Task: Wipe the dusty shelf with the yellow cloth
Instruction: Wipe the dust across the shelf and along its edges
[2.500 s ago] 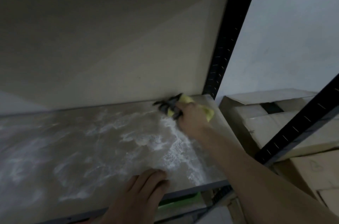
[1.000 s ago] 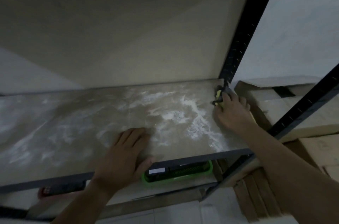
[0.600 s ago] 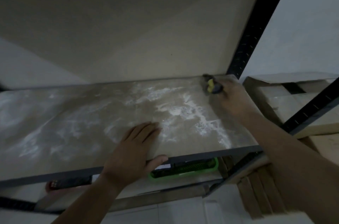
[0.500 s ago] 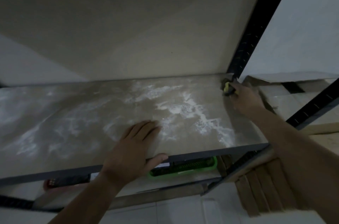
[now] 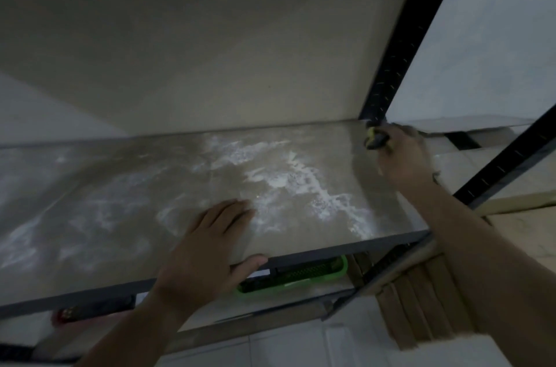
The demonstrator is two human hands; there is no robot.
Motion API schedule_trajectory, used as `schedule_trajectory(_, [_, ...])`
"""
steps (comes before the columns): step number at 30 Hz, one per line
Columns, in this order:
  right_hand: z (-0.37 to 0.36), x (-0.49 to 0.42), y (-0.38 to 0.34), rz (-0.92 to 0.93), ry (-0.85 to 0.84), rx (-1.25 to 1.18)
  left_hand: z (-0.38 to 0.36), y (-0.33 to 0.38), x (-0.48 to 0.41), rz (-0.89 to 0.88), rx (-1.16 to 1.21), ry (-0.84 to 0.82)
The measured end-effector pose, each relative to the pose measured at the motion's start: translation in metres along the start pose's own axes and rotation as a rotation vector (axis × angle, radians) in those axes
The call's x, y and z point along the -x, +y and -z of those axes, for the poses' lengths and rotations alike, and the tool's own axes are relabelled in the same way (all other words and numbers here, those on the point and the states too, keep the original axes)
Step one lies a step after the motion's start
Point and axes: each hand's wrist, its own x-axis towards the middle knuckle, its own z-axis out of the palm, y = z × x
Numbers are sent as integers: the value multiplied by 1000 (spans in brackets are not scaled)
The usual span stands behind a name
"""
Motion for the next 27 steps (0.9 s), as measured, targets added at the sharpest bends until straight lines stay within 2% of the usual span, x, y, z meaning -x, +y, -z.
schedule_trajectory(3, [-5, 7, 26, -195, -221, 280, 3, 1, -1, -1, 1, -17])
schedule_trajectory(5, [-17, 18, 18, -171, -208, 288, 6, 4, -2, 1, -22, -29])
schedule_trajectory(7, [-27, 26, -4, -16, -201, 108, 7, 5, -3, 8, -33, -32])
schedule_trajectory(10, [-27, 22, -27, 147, -323, -235, 6, 4, -5, 5, -16, -20])
schedule_trajectory(14, [-20, 9, -21, 425, -267, -84, 3, 2, -4, -10, -27, -2])
schedule_trajectory(15, [-20, 6, -17, 438, -267, -72, 1, 1, -4, -15, -24, 3])
schedule_trajectory(17, [-26, -9, -5, 297, -184, 35, -1, -1, -5, -15, -22, 10])
schedule_trajectory(19, [-30, -28, 3, -65, -119, 206, -2, -1, -6, -14, -20, 13])
schedule_trajectory(20, [-31, -35, 3, -204, -120, 242, -3, 0, -6, -18, -17, 16])
schedule_trajectory(21, [-34, -39, 2, -267, -121, 241, -4, 0, -6, -21, -17, 18])
schedule_trajectory(27, [-23, -14, -7, -182, -190, 199, -3, -3, -5, -17, -15, -5])
